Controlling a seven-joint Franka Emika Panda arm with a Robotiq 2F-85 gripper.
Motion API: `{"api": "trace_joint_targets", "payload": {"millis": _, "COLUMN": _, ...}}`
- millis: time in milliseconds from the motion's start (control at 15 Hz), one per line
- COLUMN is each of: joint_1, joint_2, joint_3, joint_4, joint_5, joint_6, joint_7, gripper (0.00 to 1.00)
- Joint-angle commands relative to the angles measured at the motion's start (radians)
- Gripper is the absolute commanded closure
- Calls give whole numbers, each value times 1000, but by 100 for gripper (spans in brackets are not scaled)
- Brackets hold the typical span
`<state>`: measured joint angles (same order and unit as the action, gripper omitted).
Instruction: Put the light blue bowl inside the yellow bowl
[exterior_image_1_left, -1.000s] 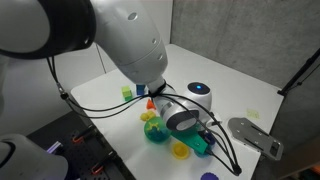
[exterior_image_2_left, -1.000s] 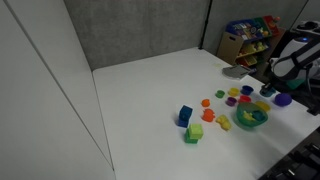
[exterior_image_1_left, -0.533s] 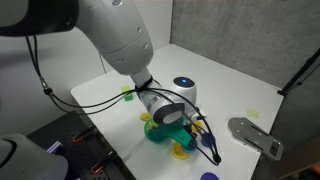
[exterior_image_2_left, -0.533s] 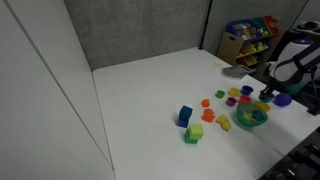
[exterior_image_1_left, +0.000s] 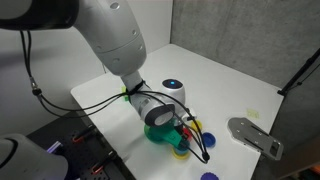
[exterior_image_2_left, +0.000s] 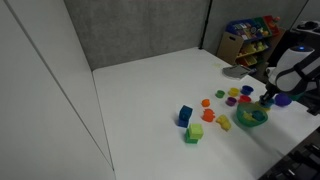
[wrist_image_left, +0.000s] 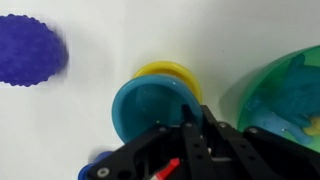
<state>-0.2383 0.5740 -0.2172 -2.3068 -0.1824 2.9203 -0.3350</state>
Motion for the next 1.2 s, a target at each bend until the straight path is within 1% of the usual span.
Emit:
{"api": "trace_joint_targets", "payload": {"millis": 0, "joint_1": 28, "joint_2": -9, "joint_3": -32, "joint_4": -46, "joint_5": -47, "joint_6": 77, "joint_7": 34, "gripper": 96}}
{"api": "trace_joint_targets", "payload": {"millis": 333, "joint_1": 71, "joint_2": 2, "joint_3": -91, "joint_4": -71, "joint_5": -68, "joint_6": 148, "joint_7": 38, "gripper": 95}}
{"api": "trace_joint_targets", "payload": {"millis": 400, "joint_1": 76, "joint_2": 2, "joint_3": -98, "joint_4": -74, "joint_5": -65, "joint_6": 153, "joint_7": 39, "gripper": 90}}
{"api": "trace_joint_targets", "payload": {"millis": 467, "joint_1": 78, "joint_2": 2, "joint_3": -102, "joint_4": -75, "joint_5": -64, "joint_6": 156, "joint_7": 37, "gripper": 64}}
{"api": "trace_joint_targets", "payload": {"millis": 533, "joint_1": 76, "joint_2": 0, "joint_3": -100, "joint_4": -76, "joint_5": -60, "joint_6": 155, "joint_7": 35, "gripper": 62}}
{"api": "trace_joint_targets", "payload": {"millis": 600, "joint_1": 70, "joint_2": -1, "joint_3": -96, "joint_4": -77, "joint_5": -58, "joint_6": 156, "joint_7": 32, "gripper": 56}}
{"api": "trace_joint_targets", "payload": {"millis": 733, "joint_1": 62, "joint_2": -1, "joint_3": -89, "joint_4": -76, "joint_5": -54, "joint_6": 154, "joint_7": 30, "gripper": 39}}
{"api": "trace_joint_targets", "payload": {"millis": 933, "joint_1": 56, "joint_2": -5, "joint_3": -82, "joint_4": -74, "joint_5": -50, "joint_6": 150, "joint_7": 31, "gripper": 17}}
{"api": "trace_joint_targets", "payload": {"millis": 1067, "joint_1": 38, "joint_2": -27, "joint_3": -57, "joint_4": -70, "joint_5": -35, "joint_6": 120, "joint_7": 32, "gripper": 1}}
{"api": "trace_joint_targets", "payload": {"millis": 1133, "joint_1": 29, "joint_2": -44, "joint_3": -42, "joint_4": -69, "joint_5": -28, "joint_6": 102, "joint_7": 35, "gripper": 0}}
